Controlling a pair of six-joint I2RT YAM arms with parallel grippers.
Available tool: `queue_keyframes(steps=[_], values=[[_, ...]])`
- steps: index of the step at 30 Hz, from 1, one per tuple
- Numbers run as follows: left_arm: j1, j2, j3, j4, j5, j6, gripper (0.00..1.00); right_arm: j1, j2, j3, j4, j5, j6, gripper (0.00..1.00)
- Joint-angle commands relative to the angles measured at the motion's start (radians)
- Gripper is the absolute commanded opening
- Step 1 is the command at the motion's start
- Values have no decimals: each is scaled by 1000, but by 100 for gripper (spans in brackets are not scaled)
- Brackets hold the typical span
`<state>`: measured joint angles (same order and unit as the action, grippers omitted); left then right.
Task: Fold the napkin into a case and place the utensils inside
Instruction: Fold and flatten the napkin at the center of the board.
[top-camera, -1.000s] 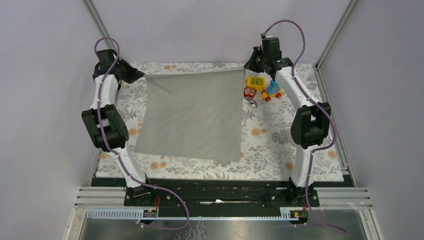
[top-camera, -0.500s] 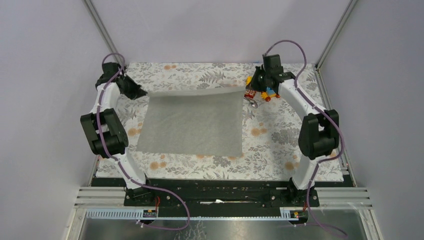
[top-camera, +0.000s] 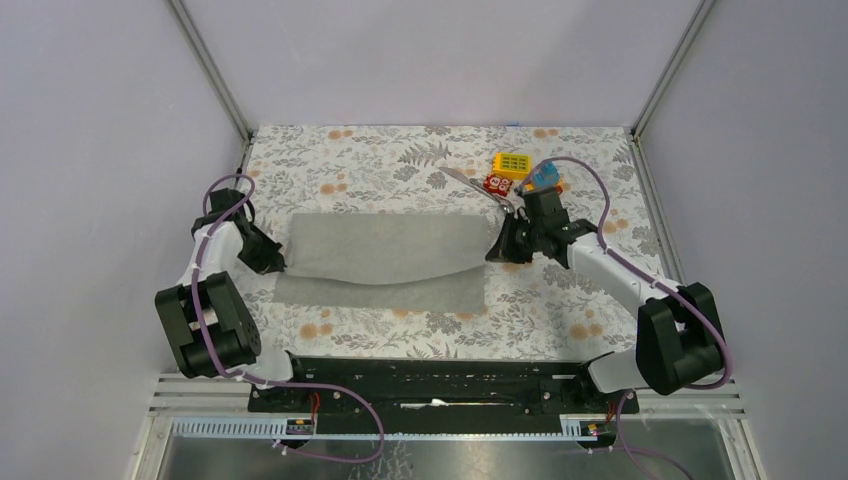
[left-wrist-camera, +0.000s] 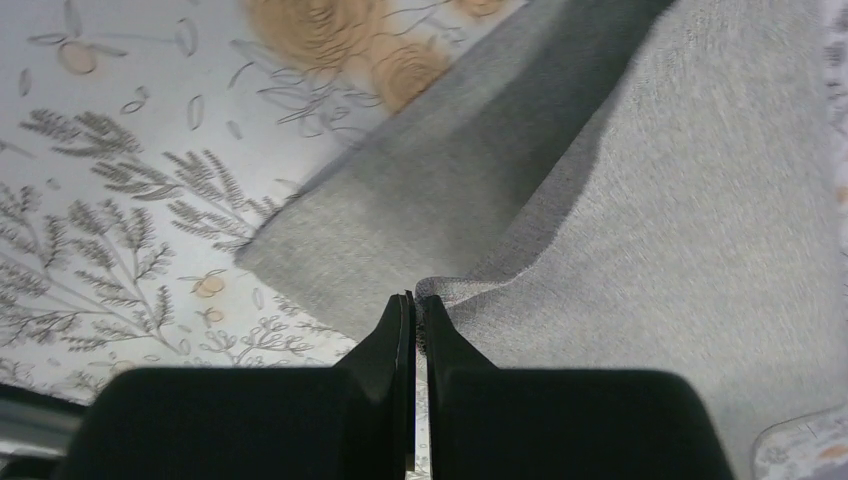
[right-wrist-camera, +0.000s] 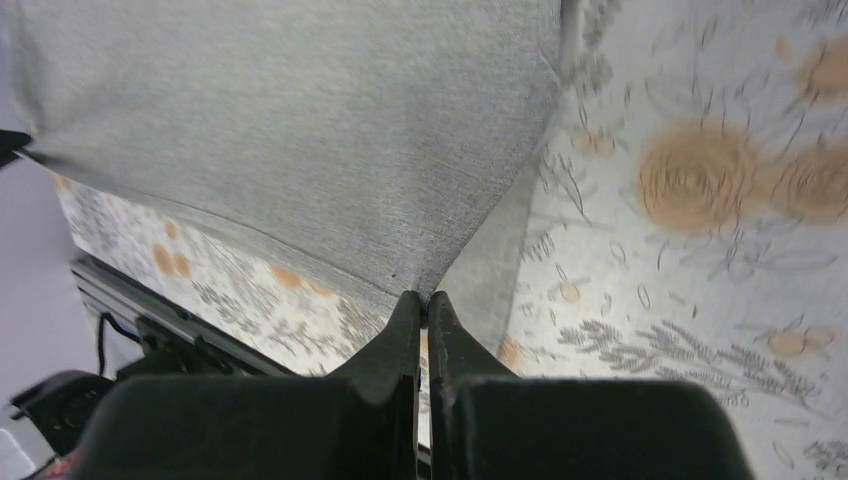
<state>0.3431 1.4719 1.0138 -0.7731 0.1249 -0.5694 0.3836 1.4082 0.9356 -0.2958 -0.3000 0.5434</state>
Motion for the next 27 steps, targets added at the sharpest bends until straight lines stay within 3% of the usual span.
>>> queue_keyframes(steps=[1,11,27], values=[[18,-51,-33,-1,-82,-9,0,28,-45,-88,54,-45,-6,0],[20,-83,-114,12,-161,-87,0,67,-78,-203,88,-54,5,0],[30,-31,-126,31,-210,-76,0,117,-88,-272,120,-24,47,0]])
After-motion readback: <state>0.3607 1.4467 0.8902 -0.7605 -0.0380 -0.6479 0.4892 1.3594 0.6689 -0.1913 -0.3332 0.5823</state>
